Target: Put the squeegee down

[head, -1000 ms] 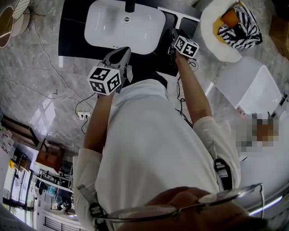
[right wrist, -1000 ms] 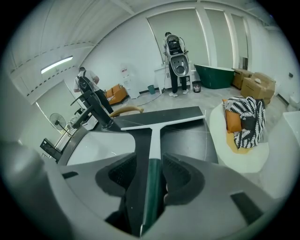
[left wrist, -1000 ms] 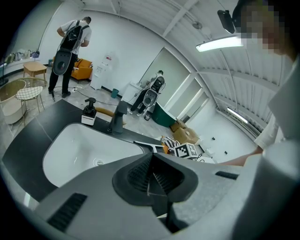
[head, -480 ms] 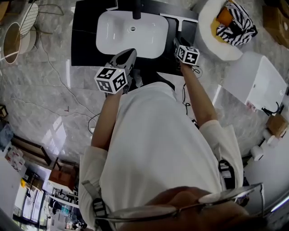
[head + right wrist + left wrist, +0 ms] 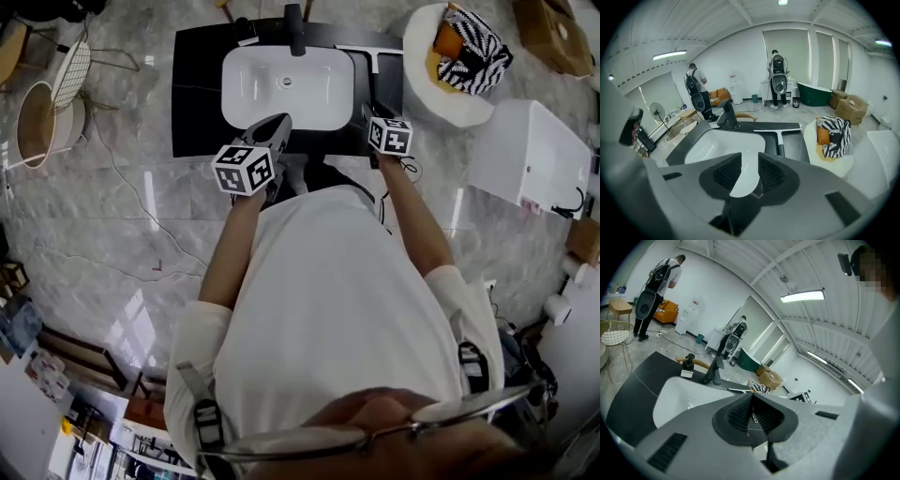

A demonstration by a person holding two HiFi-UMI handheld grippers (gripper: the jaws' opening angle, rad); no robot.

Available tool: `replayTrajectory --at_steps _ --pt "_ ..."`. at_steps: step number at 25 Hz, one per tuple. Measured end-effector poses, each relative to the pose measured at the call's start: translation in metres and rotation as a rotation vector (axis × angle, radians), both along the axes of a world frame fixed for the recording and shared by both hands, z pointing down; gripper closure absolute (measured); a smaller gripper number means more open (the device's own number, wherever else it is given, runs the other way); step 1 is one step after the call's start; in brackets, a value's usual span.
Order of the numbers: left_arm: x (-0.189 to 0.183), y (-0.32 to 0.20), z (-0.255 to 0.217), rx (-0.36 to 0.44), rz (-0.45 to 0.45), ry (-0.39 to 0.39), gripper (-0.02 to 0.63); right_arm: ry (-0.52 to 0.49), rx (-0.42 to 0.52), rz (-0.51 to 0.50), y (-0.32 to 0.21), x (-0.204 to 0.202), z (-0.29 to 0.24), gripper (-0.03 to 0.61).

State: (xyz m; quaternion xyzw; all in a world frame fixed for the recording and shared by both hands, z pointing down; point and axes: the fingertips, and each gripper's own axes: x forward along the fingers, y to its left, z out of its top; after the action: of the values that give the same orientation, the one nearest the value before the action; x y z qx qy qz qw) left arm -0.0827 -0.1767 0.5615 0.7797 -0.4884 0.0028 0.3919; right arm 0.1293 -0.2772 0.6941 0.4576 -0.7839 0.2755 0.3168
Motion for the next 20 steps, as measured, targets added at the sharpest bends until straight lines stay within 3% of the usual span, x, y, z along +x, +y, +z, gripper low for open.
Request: replayTrajectory --at_steps 8,13,20 --pt "-0.004 0.027 0.006 0.013 0.113 0.020 0.609 -0.006 0.059 0.101 0.052 -0.001 -0.059 0.511" --pt "0.013 0.041 0.011 0.006 0.191 0.022 0.609 -0.038 0.104 0.169 0.085 0.009 -0.085 0.548" --pt "0.038 0.043 -0.001 0.039 0.238 0.026 0.609 -0.120 0.138 0.190 0.118 0.018 -0.107 0.571"
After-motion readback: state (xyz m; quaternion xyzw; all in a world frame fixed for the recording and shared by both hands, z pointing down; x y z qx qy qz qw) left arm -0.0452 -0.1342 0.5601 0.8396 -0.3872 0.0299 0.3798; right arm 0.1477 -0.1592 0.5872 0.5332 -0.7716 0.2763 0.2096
